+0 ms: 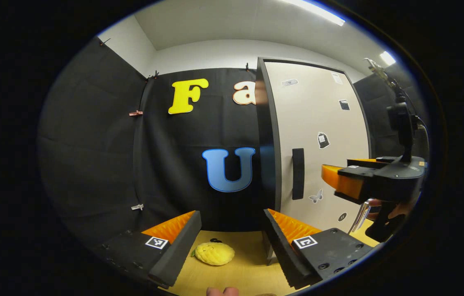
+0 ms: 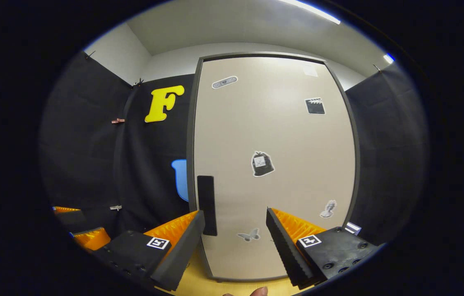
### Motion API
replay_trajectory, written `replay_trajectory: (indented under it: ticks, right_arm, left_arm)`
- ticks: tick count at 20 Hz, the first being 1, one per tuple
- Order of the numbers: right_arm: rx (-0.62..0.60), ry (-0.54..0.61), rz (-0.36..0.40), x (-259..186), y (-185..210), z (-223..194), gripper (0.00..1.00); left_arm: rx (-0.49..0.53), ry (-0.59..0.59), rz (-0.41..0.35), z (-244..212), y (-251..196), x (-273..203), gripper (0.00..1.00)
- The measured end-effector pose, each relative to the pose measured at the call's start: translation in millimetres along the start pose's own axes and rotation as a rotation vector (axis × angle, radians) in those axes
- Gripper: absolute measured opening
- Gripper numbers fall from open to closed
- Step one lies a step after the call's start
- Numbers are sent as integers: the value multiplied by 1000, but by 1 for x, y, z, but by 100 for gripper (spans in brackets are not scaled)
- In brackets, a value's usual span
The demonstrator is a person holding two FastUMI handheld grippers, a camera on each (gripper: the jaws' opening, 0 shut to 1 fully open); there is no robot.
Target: Open the cabinet door with the right hand, grasp the bottle in the cabinet with the left hand and place it on the coaster, then close the cabinet door with the right hand.
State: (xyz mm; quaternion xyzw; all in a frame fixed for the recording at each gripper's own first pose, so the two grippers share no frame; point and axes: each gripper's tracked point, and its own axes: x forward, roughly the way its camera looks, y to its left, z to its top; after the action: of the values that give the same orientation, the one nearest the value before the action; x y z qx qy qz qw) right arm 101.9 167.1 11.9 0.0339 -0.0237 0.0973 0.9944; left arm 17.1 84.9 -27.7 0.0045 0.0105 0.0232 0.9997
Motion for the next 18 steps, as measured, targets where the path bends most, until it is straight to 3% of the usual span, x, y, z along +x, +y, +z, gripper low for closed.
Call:
replay_trajectory:
  ticks: [11,12,13,16,18]
  right_arm:
    - [-41,32,-13,72,41,-35,94]
    - [-39,42,-17,75,42,-39,82]
    - [-35,49,-20,80,43,-43,78]
    - [-6,48,-54,88,40,-47,48]
    - [37,48,-94,94,32,-49,40]
  left_arm:
    - [-34,20,31,-18,29,0,95]
    - [-39,21,37,-19,31,0,95]
    - [-44,24,44,-20,36,-1,95]
    - [-47,31,61,-25,43,-5,94]
    - [-49,37,67,-29,45,-8,94]
